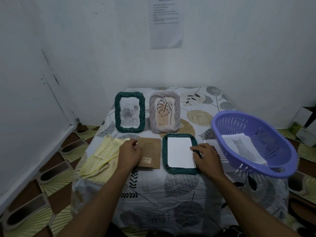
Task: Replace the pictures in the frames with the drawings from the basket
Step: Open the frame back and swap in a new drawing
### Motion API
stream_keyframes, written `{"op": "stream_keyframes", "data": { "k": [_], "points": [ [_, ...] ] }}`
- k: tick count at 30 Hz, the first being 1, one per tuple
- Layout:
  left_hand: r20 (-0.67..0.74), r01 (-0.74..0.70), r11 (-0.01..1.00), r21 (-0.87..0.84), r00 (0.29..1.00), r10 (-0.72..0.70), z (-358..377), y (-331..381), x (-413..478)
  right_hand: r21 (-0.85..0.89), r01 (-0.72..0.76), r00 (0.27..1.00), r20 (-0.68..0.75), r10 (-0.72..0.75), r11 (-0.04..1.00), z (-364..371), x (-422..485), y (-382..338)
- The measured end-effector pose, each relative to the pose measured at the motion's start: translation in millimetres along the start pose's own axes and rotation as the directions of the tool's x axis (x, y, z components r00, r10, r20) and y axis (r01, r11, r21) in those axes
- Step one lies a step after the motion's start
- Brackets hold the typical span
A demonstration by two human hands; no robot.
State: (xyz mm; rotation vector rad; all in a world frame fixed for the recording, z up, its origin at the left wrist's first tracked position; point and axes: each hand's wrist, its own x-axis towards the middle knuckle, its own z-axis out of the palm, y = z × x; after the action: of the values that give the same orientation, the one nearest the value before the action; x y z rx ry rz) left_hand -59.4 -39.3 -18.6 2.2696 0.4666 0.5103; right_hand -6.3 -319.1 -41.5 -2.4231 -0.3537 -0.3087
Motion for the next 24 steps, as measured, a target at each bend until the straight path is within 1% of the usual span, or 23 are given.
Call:
{"op": "stream_keyframes", "data": {
  "k": [2, 4, 5, 6, 8, 13, 16, 18, 20, 22, 24],
  "points": [
    [0.038, -0.112, 0.992, 0.064, 0.993, 0.11, 3.5, 3.9, -4.7, -0.002, 0.001, 1.0, 0.002, -0.001, 1.0, -0.1, -0.1, -0.3],
    [0.171, -0.241, 0.963, 0.122, 0.961, 0.219, 8.8, 5.8, -8.8, 0.001, -0.001, 1.0, 0.009, 0.001, 1.0, -0.6, -0.6, -0.4],
    [0.242, -0.295, 0.942, 0.159, 0.937, 0.253, 11.8, 5.5, -11.1, 0.002, -0.002, 1.0, 0.012, 0.002, 1.0, -0.8, -0.8, -0.3],
    [0.297, -0.331, 0.924, 0.19, 0.917, 0.267, 14.3, 4.8, -12.6, 0.004, -0.002, 1.0, 0.013, 0.002, 1.0, -1.1, -1.0, -0.1],
    [0.347, -0.347, 0.913, 0.213, 0.901, 0.261, 16.7, 1.6, -13.1, 0.0, -0.001, 1.0, 0.014, 0.001, 1.0, -1.3, -1.2, -0.1],
    [0.314, -0.343, 0.899, 0.272, 0.915, 0.254, 12.7, -4.7, -7.9, -0.013, -0.005, 1.0, 0.01, 0.005, 1.0, 0.1, -0.7, 0.1],
    [0.217, -0.411, 0.847, 0.336, 0.909, 0.355, 13.1, 5.8, -7.7, -0.013, -0.004, 1.0, 0.003, 0.004, 1.0, 1.6, -0.3, -0.6],
    [0.178, -0.445, 0.842, 0.304, 0.895, 0.409, 20.0, 20.7, -8.7, -0.011, -0.002, 1.0, -0.007, 0.002, 1.0, 2.5, -0.7, -1.1],
    [0.221, -0.432, 0.861, 0.268, 0.897, 0.382, 34.2, 35.9, -9.5, -0.015, -0.006, 1.0, -0.009, 0.006, 1.0, 2.6, -1.3, -1.3],
    [0.273, -0.376, 0.885, 0.276, 0.913, 0.303, 50.5, 46.3, -10.6, -0.026, -0.014, 1.0, 0.002, 0.014, 1.0, 2.4, -1.1, 0.0],
    [0.278, -0.316, 0.912, 0.26, 0.929, 0.243, 63.0, 49.1, -13.9, -0.04, -0.015, 1.0, 0.014, 0.016, 0.999, 3.0, -0.9, 1.7]
  ]
}}
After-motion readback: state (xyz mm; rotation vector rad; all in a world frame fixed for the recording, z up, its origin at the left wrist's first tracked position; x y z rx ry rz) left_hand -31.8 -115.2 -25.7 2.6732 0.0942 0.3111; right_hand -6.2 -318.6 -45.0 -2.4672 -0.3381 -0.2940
